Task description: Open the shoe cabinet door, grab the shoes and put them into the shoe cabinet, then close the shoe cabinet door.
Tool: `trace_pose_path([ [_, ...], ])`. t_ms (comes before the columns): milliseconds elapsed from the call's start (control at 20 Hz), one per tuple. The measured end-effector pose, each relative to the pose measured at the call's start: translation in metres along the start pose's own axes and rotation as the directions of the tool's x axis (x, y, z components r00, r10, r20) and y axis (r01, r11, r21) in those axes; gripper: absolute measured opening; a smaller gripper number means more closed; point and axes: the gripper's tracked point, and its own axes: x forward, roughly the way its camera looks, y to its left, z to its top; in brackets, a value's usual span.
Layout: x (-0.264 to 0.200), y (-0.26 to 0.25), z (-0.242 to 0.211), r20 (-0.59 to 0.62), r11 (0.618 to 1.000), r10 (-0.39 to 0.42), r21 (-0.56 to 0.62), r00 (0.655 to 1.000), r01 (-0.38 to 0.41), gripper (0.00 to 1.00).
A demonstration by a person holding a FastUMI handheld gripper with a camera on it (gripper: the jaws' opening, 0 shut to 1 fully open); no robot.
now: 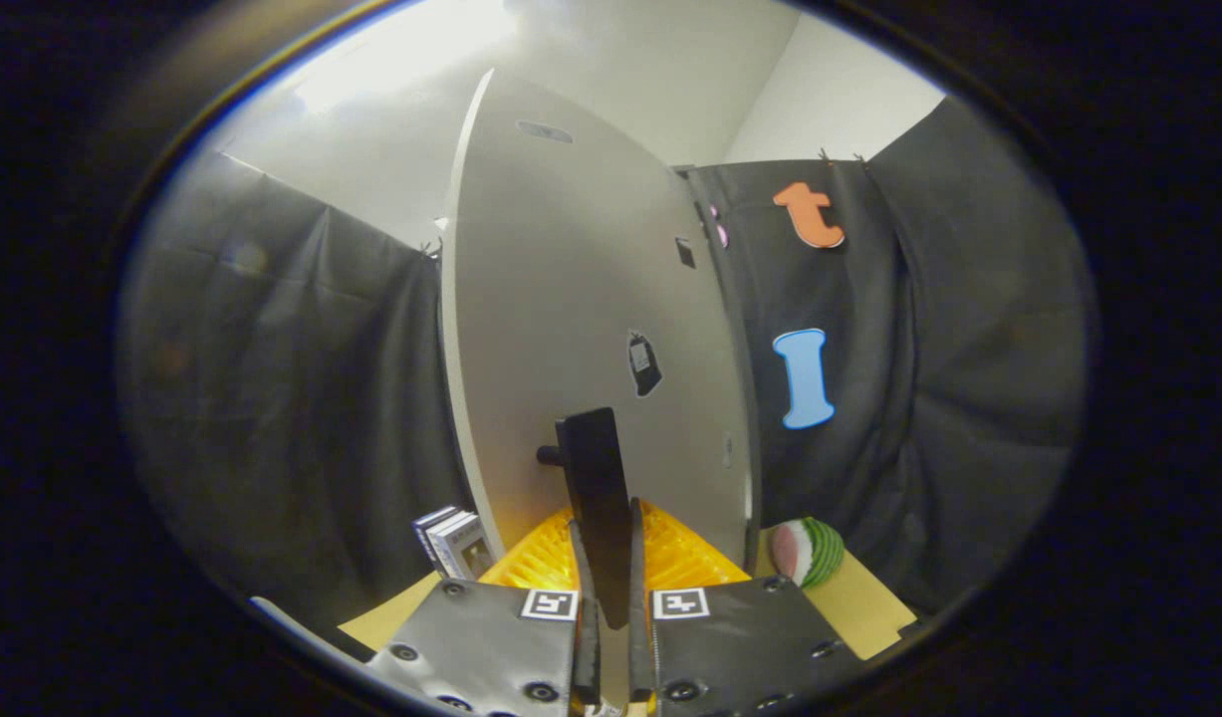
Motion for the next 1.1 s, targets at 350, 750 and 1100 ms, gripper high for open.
trace_pose_path([
  [350,-0.023,-0.071,0.010,0.021,0.987,-0.156,0.050,0.988,0.154,0.10],
  [750,-0.059,-0.127,0.013,0.034,0.955,-0.287,0.084,0.957,0.283,0.05],
  [1100,-0.088,-0.152,0.023,0.081,0.941,-0.336,0.074,0.938,0.331,0.03],
])
